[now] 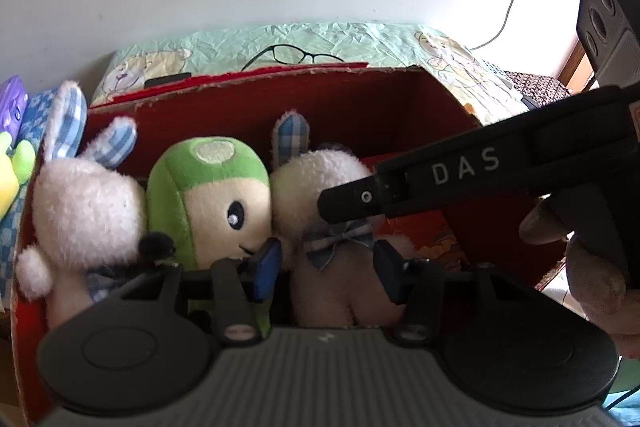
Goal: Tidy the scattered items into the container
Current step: 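Open the right gripper to release the bunny in the box, then move the right gripper out of the box toward the mauve teddy bear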
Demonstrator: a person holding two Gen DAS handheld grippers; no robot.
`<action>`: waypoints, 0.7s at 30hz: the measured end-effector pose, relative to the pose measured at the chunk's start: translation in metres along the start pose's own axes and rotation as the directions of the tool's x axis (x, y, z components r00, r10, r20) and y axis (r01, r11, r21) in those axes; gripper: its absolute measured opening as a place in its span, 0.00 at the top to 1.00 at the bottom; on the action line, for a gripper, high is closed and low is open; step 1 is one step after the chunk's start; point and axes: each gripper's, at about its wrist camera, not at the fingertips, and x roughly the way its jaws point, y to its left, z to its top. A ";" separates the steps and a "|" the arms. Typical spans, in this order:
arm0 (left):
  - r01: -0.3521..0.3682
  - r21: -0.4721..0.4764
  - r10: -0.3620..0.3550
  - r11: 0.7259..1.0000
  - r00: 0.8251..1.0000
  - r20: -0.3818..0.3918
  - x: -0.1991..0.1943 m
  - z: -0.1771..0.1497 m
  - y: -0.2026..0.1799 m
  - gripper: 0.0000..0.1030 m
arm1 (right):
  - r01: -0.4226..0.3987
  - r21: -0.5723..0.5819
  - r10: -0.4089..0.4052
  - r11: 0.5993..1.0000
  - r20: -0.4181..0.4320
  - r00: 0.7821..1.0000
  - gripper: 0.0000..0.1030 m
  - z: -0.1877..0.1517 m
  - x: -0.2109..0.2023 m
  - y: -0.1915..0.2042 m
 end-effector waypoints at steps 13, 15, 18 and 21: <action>-0.012 0.008 0.011 1.000 0.999 0.032 -0.017 -0.004 -0.008 0.39 | 0.021 0.008 -0.022 1.000 0.052 0.998 0.58 -0.006 -0.021 -0.001; -0.011 0.000 0.011 1.000 0.999 0.038 -0.021 -0.006 -0.008 0.38 | 0.015 0.011 -0.015 1.000 0.058 0.998 0.58 -0.009 -0.025 -0.001; 0.004 -0.034 -0.003 0.999 0.999 0.043 -0.027 -0.009 -0.004 0.39 | 0.009 0.005 -0.010 1.000 0.073 0.997 0.58 -0.014 -0.032 0.001; 0.009 -0.053 -0.006 0.999 0.998 0.056 -0.037 -0.012 -0.004 0.39 | -0.004 0.008 0.003 1.000 0.105 0.995 0.58 -0.020 -0.043 0.002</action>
